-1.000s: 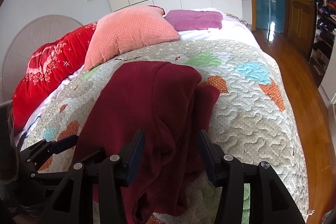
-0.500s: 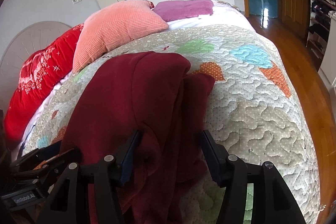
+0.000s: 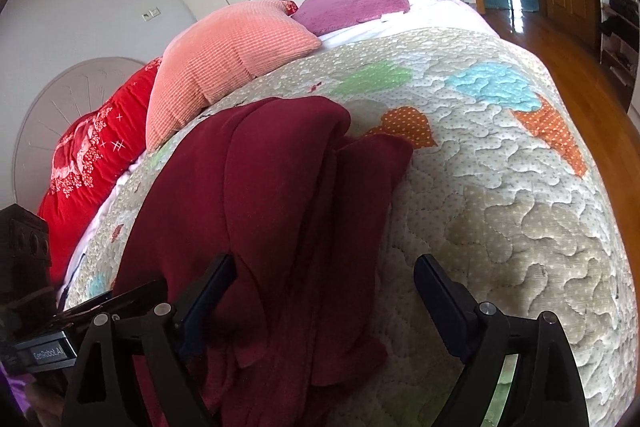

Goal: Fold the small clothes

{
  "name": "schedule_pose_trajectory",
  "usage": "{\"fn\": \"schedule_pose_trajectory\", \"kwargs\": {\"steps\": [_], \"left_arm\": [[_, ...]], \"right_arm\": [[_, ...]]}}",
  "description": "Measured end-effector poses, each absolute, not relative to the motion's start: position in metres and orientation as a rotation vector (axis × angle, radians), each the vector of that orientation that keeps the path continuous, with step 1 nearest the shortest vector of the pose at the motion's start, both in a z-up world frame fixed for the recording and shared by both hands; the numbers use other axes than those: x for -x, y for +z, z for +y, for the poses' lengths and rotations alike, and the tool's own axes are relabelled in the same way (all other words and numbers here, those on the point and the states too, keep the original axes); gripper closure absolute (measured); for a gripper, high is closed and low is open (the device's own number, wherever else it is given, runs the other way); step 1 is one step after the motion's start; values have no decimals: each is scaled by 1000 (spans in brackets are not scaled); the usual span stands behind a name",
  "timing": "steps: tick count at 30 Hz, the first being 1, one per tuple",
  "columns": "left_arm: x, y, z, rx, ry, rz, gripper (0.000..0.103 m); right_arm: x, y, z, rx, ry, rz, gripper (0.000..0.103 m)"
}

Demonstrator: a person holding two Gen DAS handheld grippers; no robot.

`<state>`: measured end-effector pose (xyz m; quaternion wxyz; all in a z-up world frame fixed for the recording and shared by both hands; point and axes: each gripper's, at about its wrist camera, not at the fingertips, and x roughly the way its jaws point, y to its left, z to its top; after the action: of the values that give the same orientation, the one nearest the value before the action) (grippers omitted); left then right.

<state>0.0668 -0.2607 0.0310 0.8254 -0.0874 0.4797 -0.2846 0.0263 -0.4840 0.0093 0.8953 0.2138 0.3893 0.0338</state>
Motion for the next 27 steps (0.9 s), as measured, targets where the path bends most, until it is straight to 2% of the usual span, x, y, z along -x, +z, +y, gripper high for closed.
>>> {"fn": "schedule_pose_trajectory", "kwargs": {"steps": [5,6,7,9,14,20,27], "left_arm": [[-70,27,-263,207,-617,1046,13],[-70,26,-262,210,-618,1047,13],[-70,26,-262,209,-618,1047,13],[-70,26,-261,209,-618,1042,15],[-61,32,-261,184,-619,1012,29],[-48,44,-249,160,-629,981,42],[-27,61,-233,140,-636,952,45]], "right_arm": [[-36,3,-474,-447,126,810,15],[-37,3,-472,-448,138,809,18],[-36,4,-470,-461,157,805,30],[-35,5,-467,-461,138,802,36],[-25,17,-461,-438,107,778,54],[-11,36,-449,-422,111,750,58],[14,48,-431,-425,133,733,59]]}}
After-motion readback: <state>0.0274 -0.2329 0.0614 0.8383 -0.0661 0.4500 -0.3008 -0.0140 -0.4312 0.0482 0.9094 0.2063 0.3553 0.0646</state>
